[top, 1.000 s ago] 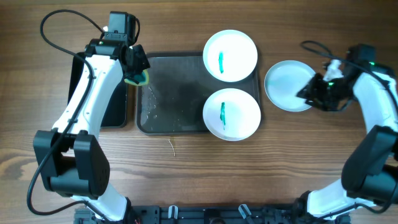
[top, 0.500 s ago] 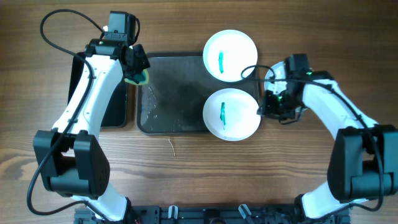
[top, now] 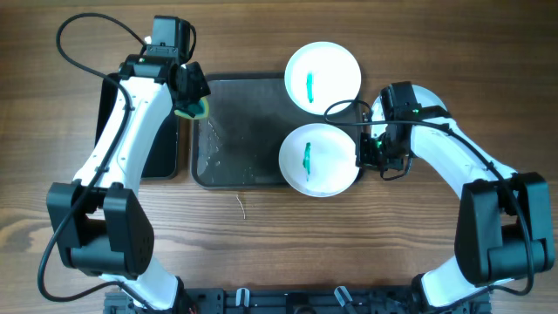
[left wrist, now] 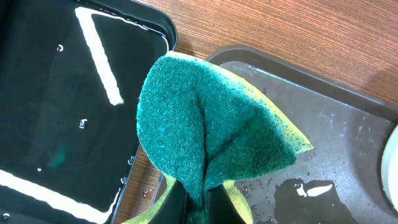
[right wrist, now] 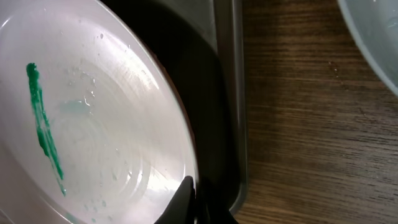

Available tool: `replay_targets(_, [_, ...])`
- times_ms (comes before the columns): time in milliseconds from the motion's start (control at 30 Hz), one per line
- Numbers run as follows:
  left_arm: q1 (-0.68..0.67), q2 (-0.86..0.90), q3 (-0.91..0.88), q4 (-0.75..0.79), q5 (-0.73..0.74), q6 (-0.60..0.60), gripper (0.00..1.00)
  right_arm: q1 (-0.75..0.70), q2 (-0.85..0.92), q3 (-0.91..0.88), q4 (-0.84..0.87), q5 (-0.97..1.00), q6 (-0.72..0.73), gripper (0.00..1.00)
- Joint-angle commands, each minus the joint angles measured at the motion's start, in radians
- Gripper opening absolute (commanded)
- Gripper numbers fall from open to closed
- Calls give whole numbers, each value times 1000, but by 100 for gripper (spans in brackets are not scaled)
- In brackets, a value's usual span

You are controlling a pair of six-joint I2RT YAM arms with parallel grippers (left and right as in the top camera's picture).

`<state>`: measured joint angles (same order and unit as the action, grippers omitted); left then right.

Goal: Clean dirty plates on tray and stack at the side
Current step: 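Grasp the lower-right plate rim with the right gripper, pull it left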

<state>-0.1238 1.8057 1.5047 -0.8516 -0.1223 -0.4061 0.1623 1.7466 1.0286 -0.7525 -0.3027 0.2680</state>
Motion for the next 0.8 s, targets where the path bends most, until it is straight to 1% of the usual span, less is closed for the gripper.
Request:
replay_targets(0, [-5,3,2,6,2,9,4,30,-3,-9,33,-50,20,4])
replay_targets(67, [-5,3,2,6,2,9,4,67,-3,0,69,-106,25,4])
replay_targets(100, [-5,4,2,6,2,9,4,121,-3,19,99,-109,86,4])
replay_targets(167, [-6,5,2,6,2,9,4,175,-3,38,137,-92,161,4])
replay_targets(300, [-5,8,2,6,2,8,4,296,-3,55,256,29,369,4])
replay_targets(433, [-5,8,2,6,2,8,4,390,23,55,384,134,490,4])
replay_targets(533, [-6,9,2,10,2,8,4,426,64,60,470,161,541,4])
replay_targets(633, [-6,8,2,9,2,8,4,443,99,68,484,206,600,4])
replay_targets(733, [-6,8,2,10,3,8,4,443,107,68,496,208,593,4])
replay_targets(767, [-6,9,2,10,3,8,4,443,107,68,501,208,578,6])
